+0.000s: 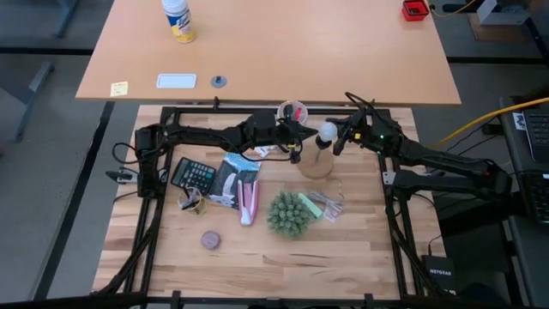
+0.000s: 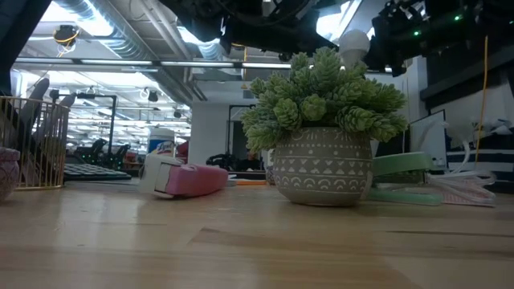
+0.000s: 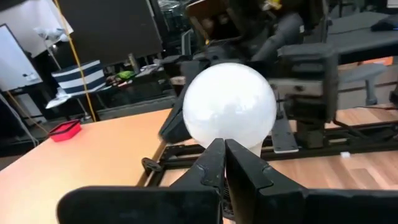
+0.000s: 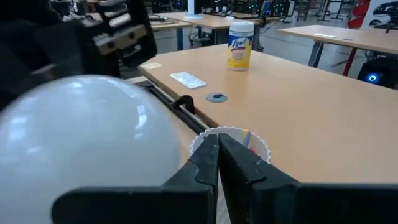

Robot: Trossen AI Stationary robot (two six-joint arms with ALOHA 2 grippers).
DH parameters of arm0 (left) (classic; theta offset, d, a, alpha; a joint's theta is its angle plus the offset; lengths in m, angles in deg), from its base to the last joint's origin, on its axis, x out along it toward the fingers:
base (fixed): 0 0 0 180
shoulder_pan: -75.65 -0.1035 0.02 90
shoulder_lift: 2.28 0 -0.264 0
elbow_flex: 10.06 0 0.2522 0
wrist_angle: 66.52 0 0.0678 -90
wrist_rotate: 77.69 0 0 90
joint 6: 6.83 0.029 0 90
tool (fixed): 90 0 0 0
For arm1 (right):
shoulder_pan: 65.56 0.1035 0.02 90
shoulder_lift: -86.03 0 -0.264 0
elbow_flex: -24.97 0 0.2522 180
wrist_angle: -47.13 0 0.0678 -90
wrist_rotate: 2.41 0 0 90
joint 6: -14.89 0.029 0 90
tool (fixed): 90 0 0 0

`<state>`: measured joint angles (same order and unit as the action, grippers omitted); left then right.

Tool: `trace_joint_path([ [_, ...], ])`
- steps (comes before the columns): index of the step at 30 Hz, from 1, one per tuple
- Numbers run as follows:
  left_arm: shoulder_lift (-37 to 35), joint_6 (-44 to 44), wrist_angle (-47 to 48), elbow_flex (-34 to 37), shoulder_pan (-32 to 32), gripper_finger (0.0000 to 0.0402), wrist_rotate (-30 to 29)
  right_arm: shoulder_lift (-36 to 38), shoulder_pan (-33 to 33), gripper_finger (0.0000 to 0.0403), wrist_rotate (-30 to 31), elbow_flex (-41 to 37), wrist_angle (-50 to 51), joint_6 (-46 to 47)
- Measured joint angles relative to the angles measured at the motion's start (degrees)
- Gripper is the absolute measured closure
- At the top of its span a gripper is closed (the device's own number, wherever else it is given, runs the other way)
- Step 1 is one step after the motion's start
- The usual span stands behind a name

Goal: Screw lightbulb
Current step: Remove the lightbulb from the lamp

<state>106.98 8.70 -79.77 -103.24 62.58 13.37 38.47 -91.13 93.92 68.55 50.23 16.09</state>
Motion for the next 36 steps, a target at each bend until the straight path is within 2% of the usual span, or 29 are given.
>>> trace_joint_path([
  [4, 0.00, 1.58, 0.00, 0.04, 0.49, 0.0396, -0.91, -0.83, 0.00, 0.0386, 1.40, -0.01, -0.67, -1.69],
  [10, 0.00, 2.80, -1.04, 0.04, 0.69, 0.0396, -6.74, 1.22, 0.04, 0.0386, 2.12, -0.02, -0.93, -3.75],
  [18, -0.10, 6.23, -7.89, 0.04, 0.31, 0.0396, -8.75, 10.12, 0.09, 0.0386, 1.61, -0.02, 3.30, -4.45],
  [23, -0.13, 5.65, -8.26, 0.04, -0.73, 0.0396, -8.74, 17.20, 0.09, 0.0386, -3.60, -0.02, 9.79, -1.04],
  [28, -0.13, 1.46, -6.56, 0.04, -2.25, 0.0396, -4.11, 21.89, 0.09, 0.0386, -10.00, -0.02, 15.28, 4.45],
  [36, -0.13, -0.49, -5.91, 0.04, -2.90, 0.0396, 2.92, 20.91, 0.09, 0.0386, -9.90, -0.02, 16.61, 6.50],
])
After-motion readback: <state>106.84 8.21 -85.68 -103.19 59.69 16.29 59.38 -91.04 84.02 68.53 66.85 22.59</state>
